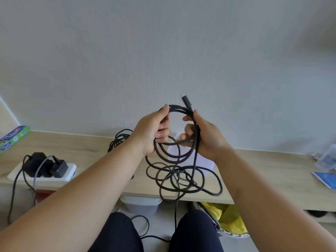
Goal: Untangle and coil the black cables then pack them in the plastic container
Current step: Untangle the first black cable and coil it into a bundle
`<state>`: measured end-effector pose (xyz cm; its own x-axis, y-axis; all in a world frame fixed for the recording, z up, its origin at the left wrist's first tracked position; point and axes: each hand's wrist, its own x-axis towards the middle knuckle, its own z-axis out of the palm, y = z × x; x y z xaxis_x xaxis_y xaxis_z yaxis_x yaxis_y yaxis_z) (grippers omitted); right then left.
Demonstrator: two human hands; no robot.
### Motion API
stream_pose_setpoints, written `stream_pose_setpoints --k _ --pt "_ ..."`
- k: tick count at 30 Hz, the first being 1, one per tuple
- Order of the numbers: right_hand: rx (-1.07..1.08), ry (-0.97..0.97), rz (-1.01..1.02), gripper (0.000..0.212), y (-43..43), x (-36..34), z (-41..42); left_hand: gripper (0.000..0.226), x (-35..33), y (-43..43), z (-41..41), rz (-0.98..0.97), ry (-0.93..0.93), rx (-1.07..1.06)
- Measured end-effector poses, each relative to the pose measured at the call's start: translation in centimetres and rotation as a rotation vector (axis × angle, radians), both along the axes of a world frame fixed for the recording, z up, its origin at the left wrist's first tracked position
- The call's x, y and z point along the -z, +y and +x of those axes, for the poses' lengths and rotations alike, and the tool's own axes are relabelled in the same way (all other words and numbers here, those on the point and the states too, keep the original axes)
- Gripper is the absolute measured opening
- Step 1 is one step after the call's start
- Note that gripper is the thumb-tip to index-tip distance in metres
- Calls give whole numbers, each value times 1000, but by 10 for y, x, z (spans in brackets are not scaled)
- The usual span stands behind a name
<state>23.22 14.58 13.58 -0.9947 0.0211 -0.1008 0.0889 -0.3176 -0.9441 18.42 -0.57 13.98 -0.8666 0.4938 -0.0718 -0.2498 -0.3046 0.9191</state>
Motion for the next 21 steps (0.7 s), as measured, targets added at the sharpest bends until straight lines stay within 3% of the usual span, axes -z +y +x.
stream_pose_setpoints --k 2,8,13,15,18,21 --pt "2 -20 -10 36 -3 4 2 33 2 -1 -2 -94 0 -39" --pt "100 17 278 37 3 12 2 45 -3 -10 1 -410 89 91" --pt "-7 -2 104 38 -1 8 3 46 -1 -9 1 -431 113 37" --pt "-37 27 92 33 0 8 4 47 0 -9 1 -375 21 145" --pt "77 67 -22 26 2 5 0 49 -2 -15 2 -23 -125 354" --pt "164 61 -155 23 3 -2 -2 36 5 -14 10 235 -99 308"
